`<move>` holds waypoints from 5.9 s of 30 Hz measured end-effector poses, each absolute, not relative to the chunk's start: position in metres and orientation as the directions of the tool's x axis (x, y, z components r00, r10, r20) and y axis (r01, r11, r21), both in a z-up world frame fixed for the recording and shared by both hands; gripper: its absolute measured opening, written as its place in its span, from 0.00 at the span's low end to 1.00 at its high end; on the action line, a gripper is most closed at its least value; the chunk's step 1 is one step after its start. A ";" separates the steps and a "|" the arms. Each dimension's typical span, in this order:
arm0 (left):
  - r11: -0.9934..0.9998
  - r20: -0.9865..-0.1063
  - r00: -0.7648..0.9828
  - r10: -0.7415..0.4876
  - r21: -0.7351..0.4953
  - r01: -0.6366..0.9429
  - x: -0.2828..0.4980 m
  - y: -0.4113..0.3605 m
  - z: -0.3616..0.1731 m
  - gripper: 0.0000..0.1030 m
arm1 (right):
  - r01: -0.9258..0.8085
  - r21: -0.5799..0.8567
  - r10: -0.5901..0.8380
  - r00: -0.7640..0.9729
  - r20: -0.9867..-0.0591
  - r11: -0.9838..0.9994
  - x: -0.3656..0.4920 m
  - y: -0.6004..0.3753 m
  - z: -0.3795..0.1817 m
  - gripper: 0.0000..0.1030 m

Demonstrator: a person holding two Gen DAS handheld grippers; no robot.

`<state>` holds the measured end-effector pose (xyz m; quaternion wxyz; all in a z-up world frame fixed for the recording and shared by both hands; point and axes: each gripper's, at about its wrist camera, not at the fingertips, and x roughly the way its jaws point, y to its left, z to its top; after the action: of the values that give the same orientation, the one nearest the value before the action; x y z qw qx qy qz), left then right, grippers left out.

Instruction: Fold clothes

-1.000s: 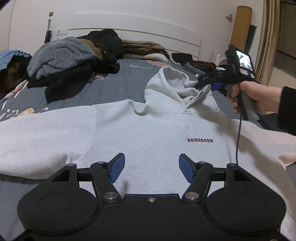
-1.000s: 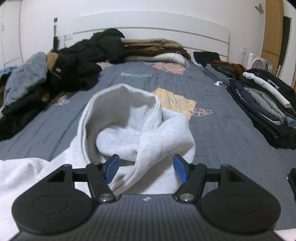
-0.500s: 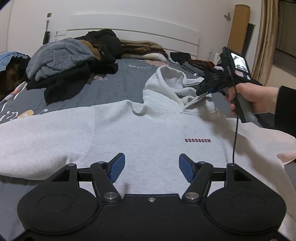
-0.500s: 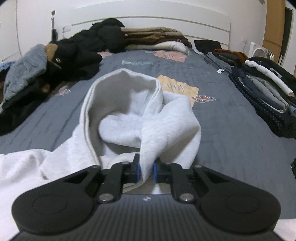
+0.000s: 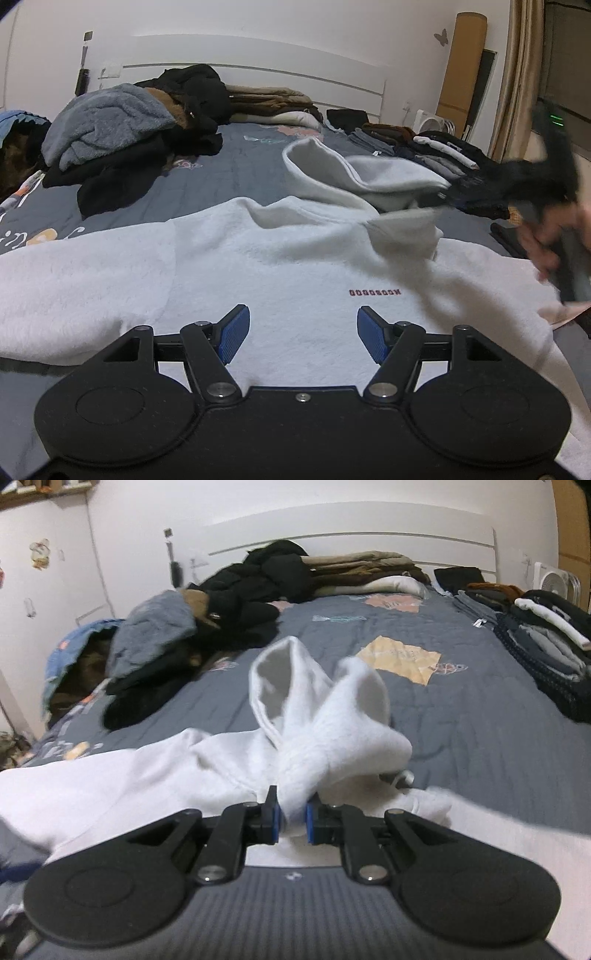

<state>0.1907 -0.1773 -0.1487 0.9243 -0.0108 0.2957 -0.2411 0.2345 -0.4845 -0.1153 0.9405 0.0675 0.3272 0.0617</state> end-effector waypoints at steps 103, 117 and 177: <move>0.622 -0.724 0.371 -0.581 -0.101 0.776 0.158 -0.255 -0.169 0.46 | -0.250 0.026 0.191 0.666 -0.721 0.968 0.115 -0.521 -0.192 0.48; 0.400 -0.441 0.725 -0.529 0.624 0.671 0.101 -0.261 -0.151 0.08 | -0.194 0.079 0.209 0.871 -0.444 0.978 0.079 -0.533 -0.151 0.13; 0.918 -0.678 0.632 -0.375 -0.176 0.357 0.362 -0.223 -0.165 0.34 | 0.136 0.480 0.190 0.800 -0.569 0.867 0.261 -0.607 -0.175 0.11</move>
<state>0.3616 -0.2232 -0.1650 0.9032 -0.0124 0.3781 -0.2026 0.2605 -0.6071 -0.1746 0.9130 0.2576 0.3160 0.0148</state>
